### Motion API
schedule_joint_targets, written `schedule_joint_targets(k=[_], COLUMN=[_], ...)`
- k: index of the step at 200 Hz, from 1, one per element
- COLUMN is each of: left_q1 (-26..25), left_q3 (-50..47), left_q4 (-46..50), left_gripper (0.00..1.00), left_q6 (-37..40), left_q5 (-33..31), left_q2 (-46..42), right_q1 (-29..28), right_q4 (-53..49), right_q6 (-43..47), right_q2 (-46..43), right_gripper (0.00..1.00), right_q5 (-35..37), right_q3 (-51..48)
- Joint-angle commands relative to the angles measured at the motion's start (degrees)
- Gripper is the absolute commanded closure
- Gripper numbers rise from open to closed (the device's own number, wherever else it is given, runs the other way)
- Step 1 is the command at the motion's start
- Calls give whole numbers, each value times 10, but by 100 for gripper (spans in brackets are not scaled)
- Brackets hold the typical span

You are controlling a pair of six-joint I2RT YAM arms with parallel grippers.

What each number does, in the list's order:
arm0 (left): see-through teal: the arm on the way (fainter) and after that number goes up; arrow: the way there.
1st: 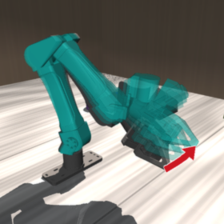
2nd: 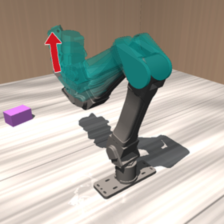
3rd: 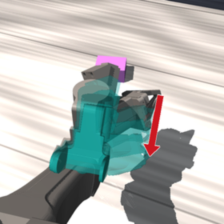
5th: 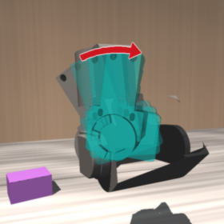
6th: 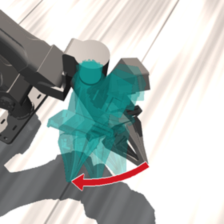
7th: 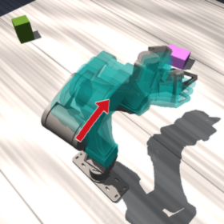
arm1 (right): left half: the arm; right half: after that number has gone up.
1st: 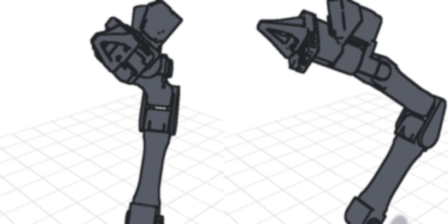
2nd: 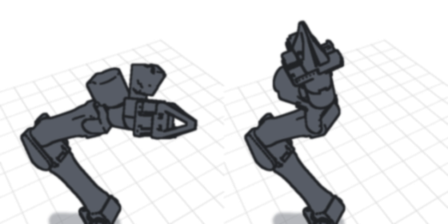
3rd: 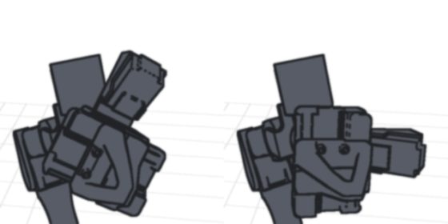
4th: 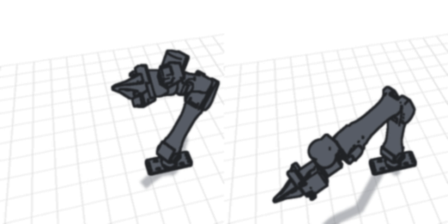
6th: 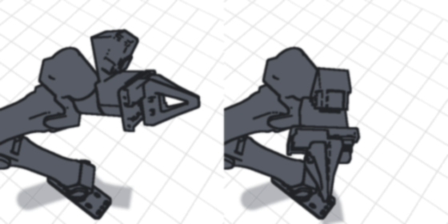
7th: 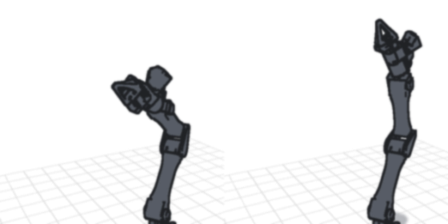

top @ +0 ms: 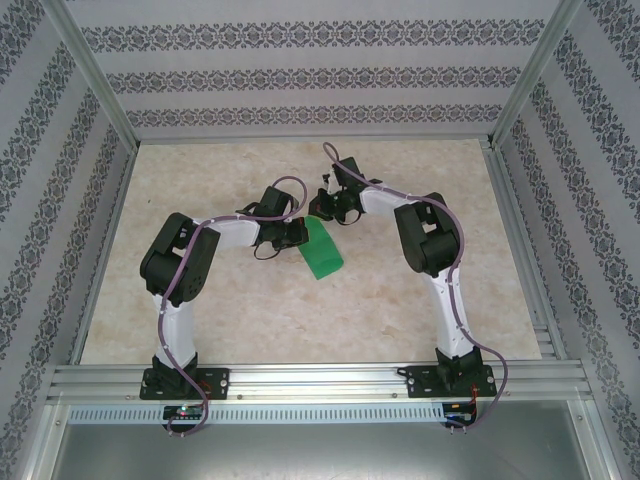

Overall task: Fold a paper plane with a square sheet of paper (pick it up from the middle)
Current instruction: Fold the square sheet of paper in half at the center of the table.

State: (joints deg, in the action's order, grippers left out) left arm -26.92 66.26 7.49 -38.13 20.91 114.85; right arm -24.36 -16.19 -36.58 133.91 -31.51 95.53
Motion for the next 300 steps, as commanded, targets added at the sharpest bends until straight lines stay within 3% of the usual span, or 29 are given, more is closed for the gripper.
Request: schedule_joint_targets(k=[1, 51, 110, 141, 207, 300], left_q1=[-13, -14, -15, -16, -16, -17], left_q3=[-50, -56, -48, -47, -46, -45], left_q4=[104, 98, 98, 98, 101, 103], left_gripper=[100, 100, 100, 100, 100, 100], left_q6=[7, 7, 6, 5, 2, 0], left_q5=[-35, -34, -36, -37, -40, -43], left_q2=[56, 57, 58, 59, 58, 59], right_q1=[14, 26, 15, -10, -12, 6], right_q4=[5, 34, 7, -63, -111, -179], right_q6=[-22, -17, 59, 115, 159, 207], right_q2=[20, -19, -138, -138, -117, -114], right_gripper=[98, 96, 94, 94, 94, 95], right_q5=[36, 14, -63, -74, -88, -43], right_q3=[8, 6, -133, -148, -161, -167])
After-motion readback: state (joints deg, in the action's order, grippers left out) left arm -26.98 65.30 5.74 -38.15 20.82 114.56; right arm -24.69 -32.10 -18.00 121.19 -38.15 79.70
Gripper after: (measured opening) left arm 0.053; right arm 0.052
